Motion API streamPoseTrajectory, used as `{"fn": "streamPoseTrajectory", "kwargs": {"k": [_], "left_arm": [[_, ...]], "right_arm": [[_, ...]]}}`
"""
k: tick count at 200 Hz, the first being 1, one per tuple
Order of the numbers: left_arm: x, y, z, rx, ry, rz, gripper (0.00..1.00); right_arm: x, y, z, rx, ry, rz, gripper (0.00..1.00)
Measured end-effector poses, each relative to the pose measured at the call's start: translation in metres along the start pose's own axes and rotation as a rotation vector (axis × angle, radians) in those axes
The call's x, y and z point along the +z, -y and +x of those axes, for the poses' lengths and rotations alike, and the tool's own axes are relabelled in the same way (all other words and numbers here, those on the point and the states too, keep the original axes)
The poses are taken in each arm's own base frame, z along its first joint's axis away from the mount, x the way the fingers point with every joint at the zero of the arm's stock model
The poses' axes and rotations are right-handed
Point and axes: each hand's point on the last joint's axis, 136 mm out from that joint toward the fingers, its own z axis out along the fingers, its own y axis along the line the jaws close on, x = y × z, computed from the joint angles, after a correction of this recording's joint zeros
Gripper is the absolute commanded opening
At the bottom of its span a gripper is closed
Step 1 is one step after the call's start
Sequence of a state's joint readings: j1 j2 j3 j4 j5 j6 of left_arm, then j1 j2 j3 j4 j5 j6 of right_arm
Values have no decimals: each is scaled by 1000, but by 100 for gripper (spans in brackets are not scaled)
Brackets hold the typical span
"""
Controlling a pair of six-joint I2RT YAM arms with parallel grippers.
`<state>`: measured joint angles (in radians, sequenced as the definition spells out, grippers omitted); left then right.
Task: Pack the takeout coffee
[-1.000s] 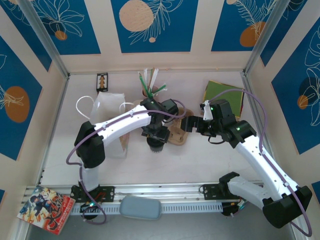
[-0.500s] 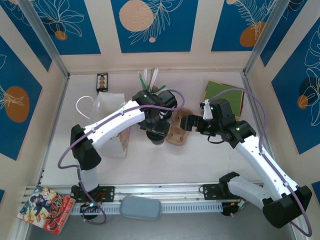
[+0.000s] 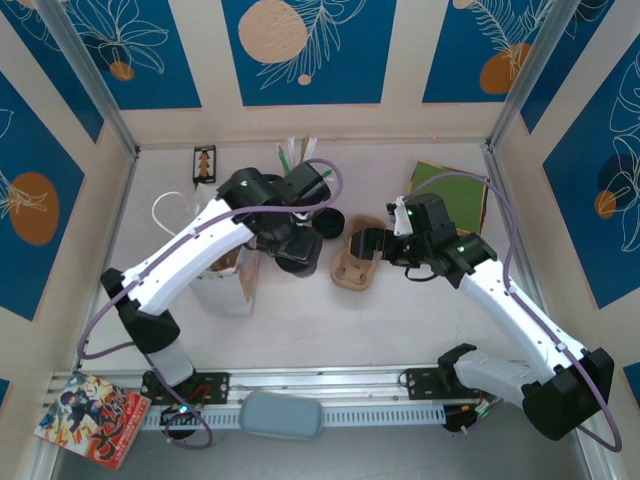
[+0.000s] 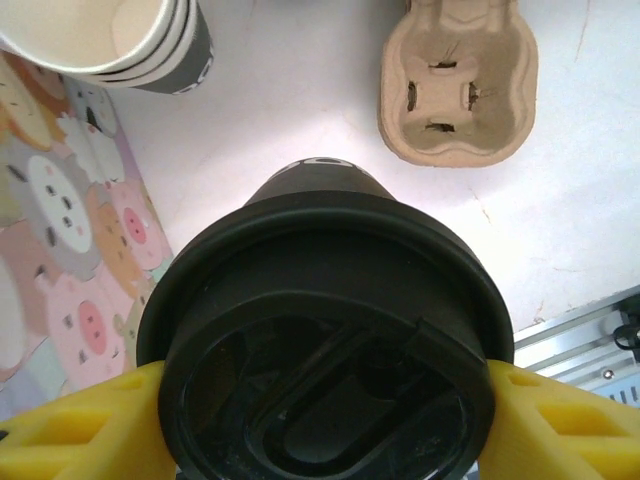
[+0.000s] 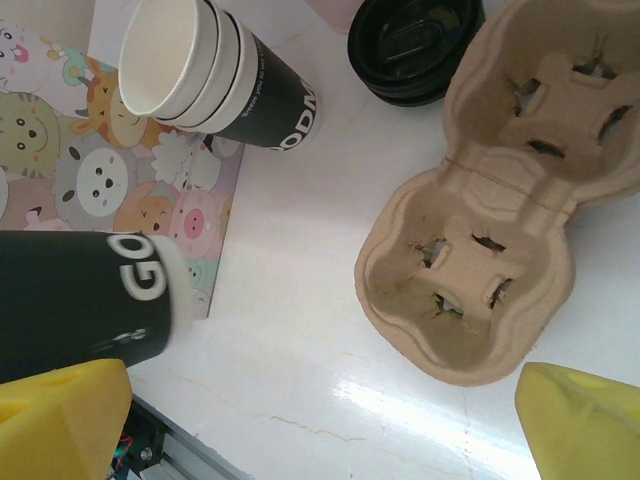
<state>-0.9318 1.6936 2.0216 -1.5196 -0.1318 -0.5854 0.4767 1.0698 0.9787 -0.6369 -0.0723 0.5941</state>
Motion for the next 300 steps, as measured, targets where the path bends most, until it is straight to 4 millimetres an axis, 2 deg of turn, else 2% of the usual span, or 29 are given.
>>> {"fn": "streamPoseTrajectory", "kwargs": {"k": [64, 186, 242, 300], "left_arm": [[-50, -20, 9, -19, 96, 16, 65], [-111, -45, 8, -66, 300, 36, 64], [-131, -59, 19, -107, 362, 51, 63], [-133, -70, 35, -133, 367, 56, 61]], "right_arm": [[14, -21, -6, -46, -16, -34, 99], [35, -31, 3, -86, -67, -18, 99], [43, -34, 5, -97, -82, -12, 99], [51, -38, 8, -108, -103, -10, 99]]}}
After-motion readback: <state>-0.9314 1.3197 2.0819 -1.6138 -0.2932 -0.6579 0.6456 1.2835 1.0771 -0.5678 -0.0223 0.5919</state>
